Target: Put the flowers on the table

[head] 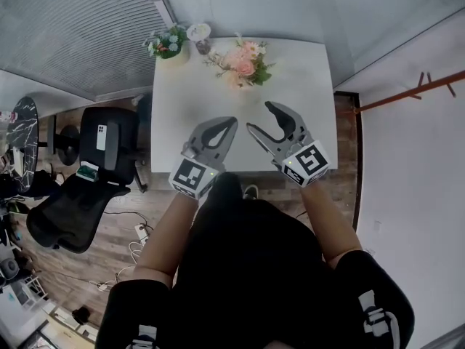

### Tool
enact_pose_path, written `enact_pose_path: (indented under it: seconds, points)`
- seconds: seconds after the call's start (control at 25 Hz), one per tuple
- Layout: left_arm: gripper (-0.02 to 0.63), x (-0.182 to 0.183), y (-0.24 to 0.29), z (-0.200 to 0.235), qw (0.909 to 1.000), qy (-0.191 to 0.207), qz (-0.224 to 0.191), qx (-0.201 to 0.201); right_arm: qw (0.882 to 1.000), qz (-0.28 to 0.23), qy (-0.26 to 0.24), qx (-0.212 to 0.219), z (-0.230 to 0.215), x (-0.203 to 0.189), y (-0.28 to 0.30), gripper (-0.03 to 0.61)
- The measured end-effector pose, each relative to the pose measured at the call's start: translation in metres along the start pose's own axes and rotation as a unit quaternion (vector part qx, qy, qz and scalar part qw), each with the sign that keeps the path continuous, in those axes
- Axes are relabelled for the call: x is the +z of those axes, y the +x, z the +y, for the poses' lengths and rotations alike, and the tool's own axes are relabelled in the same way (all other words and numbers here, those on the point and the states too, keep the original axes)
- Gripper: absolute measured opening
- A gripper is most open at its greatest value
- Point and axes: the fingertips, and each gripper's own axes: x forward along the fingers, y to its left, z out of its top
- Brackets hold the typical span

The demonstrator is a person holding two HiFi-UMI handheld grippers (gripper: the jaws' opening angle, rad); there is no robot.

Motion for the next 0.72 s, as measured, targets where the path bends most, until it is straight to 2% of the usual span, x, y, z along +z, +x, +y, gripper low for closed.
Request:
enact_pose_path:
  seconds: [0.2,0.32,0.72]
  points:
    - [0.012,0.016,-0.007,-0.012,0.9999,0.009,-0.011,-0.004,1.000,-0.018,-0.010,-0.003,0.014,0.013,-0.011,0.117]
    - [0.012,0.025,-0.010,-0.018,0.9998,0.010,-0.016,-0.008,1.000,-0.021,-0.017,-0.005,0.021,0.021,-0.016,0.052]
    - [0.012,0.035,-0.013,-0.029,0.9994,0.016,-0.023,-0.021,0.999,-0.031,-0.025,-0.003,0.034,0.030,-0.023,0.020]
